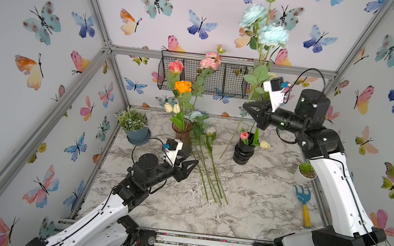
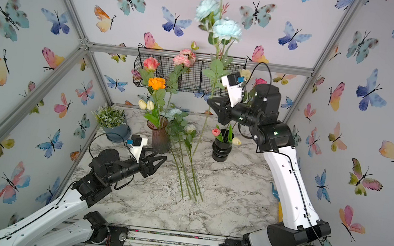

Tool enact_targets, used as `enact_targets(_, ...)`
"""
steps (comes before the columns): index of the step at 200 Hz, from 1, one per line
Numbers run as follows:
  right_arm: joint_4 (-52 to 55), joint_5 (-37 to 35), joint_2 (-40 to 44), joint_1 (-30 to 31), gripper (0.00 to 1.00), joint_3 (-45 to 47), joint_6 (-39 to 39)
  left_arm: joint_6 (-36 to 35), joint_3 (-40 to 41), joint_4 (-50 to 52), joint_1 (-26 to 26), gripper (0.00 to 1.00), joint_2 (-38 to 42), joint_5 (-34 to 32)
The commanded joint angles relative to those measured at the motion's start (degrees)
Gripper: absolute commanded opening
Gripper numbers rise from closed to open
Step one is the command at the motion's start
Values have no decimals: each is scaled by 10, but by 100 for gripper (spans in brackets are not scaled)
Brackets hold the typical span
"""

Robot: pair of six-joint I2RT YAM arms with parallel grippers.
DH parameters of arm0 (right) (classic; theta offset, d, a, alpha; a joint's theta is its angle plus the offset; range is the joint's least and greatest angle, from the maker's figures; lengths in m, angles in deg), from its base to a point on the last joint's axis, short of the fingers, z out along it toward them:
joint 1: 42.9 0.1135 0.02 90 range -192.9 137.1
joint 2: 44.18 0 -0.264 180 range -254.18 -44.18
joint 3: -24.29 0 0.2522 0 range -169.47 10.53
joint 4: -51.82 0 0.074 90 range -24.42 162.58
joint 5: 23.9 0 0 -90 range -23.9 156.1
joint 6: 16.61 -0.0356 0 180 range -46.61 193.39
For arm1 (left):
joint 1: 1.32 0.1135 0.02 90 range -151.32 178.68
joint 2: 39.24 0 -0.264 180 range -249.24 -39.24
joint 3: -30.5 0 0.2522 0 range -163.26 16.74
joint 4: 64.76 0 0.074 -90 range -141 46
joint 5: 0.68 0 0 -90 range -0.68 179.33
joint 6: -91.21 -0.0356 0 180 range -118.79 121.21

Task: Pick out blue flowers from the vase
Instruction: Place the flower at the center of the board.

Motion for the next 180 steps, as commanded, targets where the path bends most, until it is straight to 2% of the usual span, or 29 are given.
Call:
enact_targets(1, -49, -60, 26, 44, 2, 74, 11, -28, -15, -22, -36, 58, -23, -37)
enact_targets(29, -87, -117, 42, 99, 2, 146, -9, -21, -3, -54, -40, 59, -48, -33)
enact_targets(73, -185, -155, 62, 149, 2, 263, -64, -7, 7, -111, -44, 59, -98, -17)
enact_targets(142, -240, -178, 35, 201, 2, 300, -97, 4, 15, -169, -49, 58, -147, -4)
enact_targets(165, -252, -177, 31, 206, 2, 307, -104, 3, 19, -173, -49, 51, -146, -4)
enact_targets(180, -253, -177, 29, 209, 2, 308, -106, 3, 18, -173, -49, 44, -147, -6)
